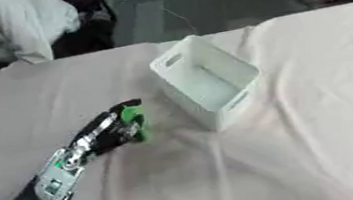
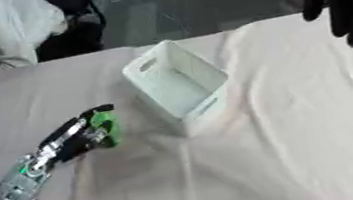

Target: Pick up objects on the table and place them in the box.

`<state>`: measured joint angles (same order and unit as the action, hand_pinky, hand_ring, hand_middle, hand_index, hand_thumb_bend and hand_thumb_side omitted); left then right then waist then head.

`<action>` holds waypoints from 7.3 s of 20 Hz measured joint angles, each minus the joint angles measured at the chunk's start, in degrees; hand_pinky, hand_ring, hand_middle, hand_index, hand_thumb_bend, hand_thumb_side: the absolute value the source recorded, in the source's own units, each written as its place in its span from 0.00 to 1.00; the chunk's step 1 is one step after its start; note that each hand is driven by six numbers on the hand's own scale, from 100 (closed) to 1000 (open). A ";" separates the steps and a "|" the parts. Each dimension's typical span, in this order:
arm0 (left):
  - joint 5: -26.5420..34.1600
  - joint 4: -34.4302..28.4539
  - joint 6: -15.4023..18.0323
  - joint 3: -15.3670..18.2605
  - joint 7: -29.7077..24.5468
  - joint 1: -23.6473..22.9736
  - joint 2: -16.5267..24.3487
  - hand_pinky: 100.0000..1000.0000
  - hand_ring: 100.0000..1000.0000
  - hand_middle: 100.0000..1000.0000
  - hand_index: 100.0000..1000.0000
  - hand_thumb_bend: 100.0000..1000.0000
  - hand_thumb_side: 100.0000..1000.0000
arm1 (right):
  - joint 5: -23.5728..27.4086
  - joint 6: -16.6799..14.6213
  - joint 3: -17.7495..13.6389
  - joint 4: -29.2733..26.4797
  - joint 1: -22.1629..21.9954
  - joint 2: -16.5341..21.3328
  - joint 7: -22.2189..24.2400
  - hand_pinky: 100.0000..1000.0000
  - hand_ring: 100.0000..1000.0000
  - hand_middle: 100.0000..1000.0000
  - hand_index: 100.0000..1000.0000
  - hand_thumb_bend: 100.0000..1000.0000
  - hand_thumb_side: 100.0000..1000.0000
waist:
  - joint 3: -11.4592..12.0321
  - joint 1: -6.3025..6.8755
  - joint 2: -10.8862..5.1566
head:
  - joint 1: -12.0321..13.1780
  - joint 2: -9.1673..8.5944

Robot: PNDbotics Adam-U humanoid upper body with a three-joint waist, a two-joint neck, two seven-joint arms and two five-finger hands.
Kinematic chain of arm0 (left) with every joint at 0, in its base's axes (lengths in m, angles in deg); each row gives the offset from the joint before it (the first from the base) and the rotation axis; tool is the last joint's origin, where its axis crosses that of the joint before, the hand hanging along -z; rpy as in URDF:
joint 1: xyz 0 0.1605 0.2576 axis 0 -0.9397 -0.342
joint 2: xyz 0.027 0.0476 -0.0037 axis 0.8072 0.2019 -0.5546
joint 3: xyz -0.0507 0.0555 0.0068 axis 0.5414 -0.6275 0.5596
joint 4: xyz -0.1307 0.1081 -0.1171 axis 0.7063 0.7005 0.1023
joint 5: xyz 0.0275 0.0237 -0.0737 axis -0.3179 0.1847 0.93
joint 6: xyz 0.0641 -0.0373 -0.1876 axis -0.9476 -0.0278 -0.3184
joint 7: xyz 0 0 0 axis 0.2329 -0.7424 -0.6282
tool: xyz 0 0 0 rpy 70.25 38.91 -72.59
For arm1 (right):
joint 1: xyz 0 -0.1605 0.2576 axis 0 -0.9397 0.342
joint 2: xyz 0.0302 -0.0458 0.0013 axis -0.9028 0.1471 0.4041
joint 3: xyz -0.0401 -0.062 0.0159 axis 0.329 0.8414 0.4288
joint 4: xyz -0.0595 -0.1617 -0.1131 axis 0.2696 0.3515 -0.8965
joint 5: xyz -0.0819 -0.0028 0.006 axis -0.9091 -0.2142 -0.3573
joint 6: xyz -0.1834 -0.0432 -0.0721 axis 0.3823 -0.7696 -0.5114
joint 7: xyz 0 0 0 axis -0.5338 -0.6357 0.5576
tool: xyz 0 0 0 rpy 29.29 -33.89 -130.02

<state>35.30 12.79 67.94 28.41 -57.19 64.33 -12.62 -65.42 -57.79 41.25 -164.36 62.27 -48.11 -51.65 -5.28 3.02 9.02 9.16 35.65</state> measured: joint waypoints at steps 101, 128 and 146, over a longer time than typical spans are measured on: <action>40.26 -13.97 -7.39 -3.06 35.72 11.53 -5.22 0.00 0.00 0.00 0.11 0.00 0.64 | -0.23 0.36 0.37 0.00 0.00 -0.98 0.57 0.21 0.11 0.10 0.30 0.01 1.00 | -0.96 0.40 -0.34 | 0.51 0.34; 17.07 11.37 -4.28 -3.17 26.18 23.03 -10.55 0.00 0.00 0.20 0.38 0.00 0.64 | 1.25 -0.05 1.75 -0.01 1.85 -3.55 3.01 0.21 0.11 0.11 0.30 0.00 1.00 | -4.13 1.71 0.74 | 1.67 -0.13; -6.28 12.46 -4.98 -3.17 21.56 23.84 -10.69 1.00 0.79 1.00 1.00 0.05 1.00 | 1.27 -0.05 1.75 -0.01 2.00 -3.55 3.01 0.21 0.11 0.11 0.30 0.00 1.00 | -3.99 1.78 0.74 | 1.95 -0.12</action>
<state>29.02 25.25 62.96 25.24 -35.63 88.17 -23.30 -64.15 -57.85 43.00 -164.37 64.27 -51.66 -48.64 -9.27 4.80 9.76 11.10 35.53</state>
